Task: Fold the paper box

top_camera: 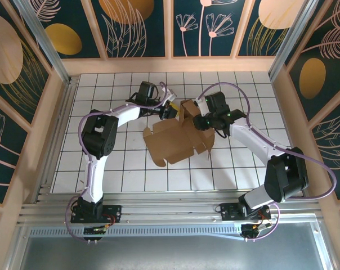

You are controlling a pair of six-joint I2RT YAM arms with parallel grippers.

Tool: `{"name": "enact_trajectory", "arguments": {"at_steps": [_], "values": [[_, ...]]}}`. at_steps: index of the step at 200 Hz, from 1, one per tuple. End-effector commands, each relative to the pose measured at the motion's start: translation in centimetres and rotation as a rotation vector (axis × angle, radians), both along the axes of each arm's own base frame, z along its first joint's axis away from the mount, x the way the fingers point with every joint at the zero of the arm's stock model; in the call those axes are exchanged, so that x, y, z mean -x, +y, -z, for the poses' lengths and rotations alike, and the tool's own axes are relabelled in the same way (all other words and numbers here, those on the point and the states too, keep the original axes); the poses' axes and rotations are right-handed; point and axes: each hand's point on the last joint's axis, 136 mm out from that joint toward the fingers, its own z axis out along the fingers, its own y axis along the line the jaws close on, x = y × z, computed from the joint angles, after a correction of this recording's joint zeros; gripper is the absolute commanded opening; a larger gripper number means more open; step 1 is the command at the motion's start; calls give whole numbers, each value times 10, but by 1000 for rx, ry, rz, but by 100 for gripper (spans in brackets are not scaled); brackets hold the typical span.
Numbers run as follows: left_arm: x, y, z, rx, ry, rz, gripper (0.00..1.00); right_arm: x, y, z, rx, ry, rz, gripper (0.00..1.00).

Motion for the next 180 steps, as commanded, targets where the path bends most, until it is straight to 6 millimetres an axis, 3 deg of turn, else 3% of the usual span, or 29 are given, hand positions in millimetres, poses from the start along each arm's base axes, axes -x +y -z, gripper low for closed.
{"name": "enact_trajectory", "arguments": {"at_steps": [1, 88, 143, 180], "values": [[15, -18, -8, 25, -96, 122, 30, -1, 19, -9, -50, -6, -81, 36], [25, -29, -15, 71, -250, 252, 31, -1, 26, -5, -64, 19, -108, 37], [50, -31, -14, 113, -285, 335, 30, -1, 27, -3, -62, 25, -110, 37], [34, -42, -18, 139, -254, 278, 32, -1, 28, -2, -71, 30, -115, 37]]}}
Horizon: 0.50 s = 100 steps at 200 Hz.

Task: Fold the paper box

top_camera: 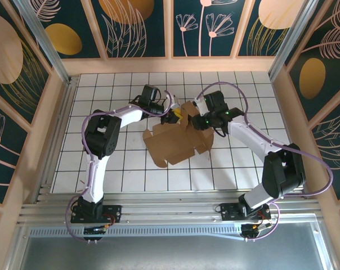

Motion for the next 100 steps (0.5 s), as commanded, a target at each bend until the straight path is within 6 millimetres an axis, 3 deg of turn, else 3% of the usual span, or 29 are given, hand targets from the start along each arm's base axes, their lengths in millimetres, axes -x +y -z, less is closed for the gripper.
{"name": "enact_trajectory", "arguments": {"at_steps": [1, 56, 100], "values": [[15, -29, -24, 112, -25, 107, 32, 2, 23, -10, -67, -4, -93, 37], [17, -54, -24, 122, 14, 126, 35, 5, 24, -8, -75, 5, -98, 37], [16, -60, -25, 144, 38, 94, 47, 5, 25, -8, -79, 5, -101, 37]]}}
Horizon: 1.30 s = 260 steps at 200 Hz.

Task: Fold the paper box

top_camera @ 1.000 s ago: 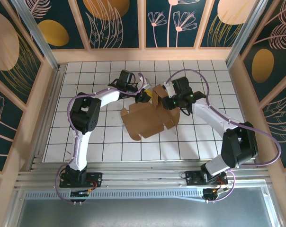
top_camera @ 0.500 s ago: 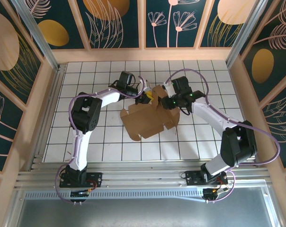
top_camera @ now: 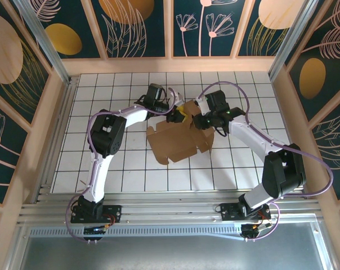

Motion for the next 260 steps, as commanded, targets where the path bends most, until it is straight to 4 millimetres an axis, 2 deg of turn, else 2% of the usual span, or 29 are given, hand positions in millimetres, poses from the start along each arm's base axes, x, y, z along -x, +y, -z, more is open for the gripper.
{"name": "enact_trajectory", "arguments": {"at_steps": [1, 24, 57, 95, 121, 134, 149, 190, 205, 222, 241, 260], "values": [[24, -34, -21, 99, -38, 104, 47, 9, 32, -8, -87, 7, -122, 37], [17, -35, -20, 93, -53, 67, 46, 8, 32, -10, -88, 4, -122, 37], [9, -37, -23, 100, -65, 44, 31, 9, 32, -9, -89, 8, -124, 37], [-1, -41, -32, 131, -28, -8, 24, 9, 31, -9, -87, 8, -120, 37], [-11, -42, -27, 124, 35, -83, 18, 8, 31, -10, -89, 5, -114, 37], [-16, -41, -22, 111, 56, -132, 12, 8, 32, -10, -89, 6, -114, 37], [-18, -40, -20, 99, 44, -177, 0, 8, 31, -9, -90, 11, -109, 37], [-12, -42, -19, 99, 4, -228, 0, 8, 32, -11, -99, 11, -109, 37], [-7, -46, -17, 107, 10, -195, 22, 8, 32, -12, -102, 11, -109, 37], [-9, -48, -13, 85, 18, -183, 28, 7, 32, -12, -99, 12, -107, 37], [-15, -51, -4, 34, 49, -192, 29, 7, 32, -14, -103, 8, -107, 37], [-20, -51, -3, 22, 56, -210, 20, 7, 32, -16, -109, 3, -109, 37]]}}
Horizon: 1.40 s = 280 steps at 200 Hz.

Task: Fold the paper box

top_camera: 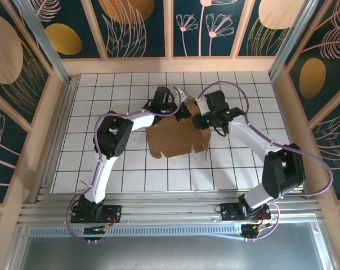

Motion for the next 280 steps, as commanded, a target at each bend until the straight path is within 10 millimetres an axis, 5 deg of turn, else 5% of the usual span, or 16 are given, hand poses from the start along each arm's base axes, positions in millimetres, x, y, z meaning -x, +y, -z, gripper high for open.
{"name": "enact_trajectory", "arguments": {"at_steps": [1, 36, 70, 85, 119, 151, 169, 195, 237, 280], "values": [[10, -20, -3, -3, 0, 44, 19, 6, 27, -15, -89, 0, -101, 37], [4, -18, 1, -30, -3, 16, 0, 6, 27, -14, -89, 5, -99, 37], [3, -14, 2, -43, -10, -6, 0, 7, 26, -16, -95, -4, -97, 38], [11, -13, -3, -27, -6, 12, 17, 8, 25, -15, -99, 0, -94, 40], [18, -4, -17, -11, -12, -25, 24, 6, 22, -21, -138, 26, -54, 69], [4, 4, -12, -68, 115, -148, 16, 7, 22, -81, -309, -66, -16, 86], [6, 6, -11, -77, 208, -179, 16, 4, 5, -110, -403, -111, 59, 89], [5, 16, -12, -95, 275, -255, 15, 0, -29, -124, -438, -149, 211, 91], [-18, 45, 8, -214, 375, -517, 10, 2, -64, -111, -370, -179, 392, 93], [-35, 94, -9, -215, 279, -811, 10, 5, -109, -89, -336, -258, 633, 93]]}}
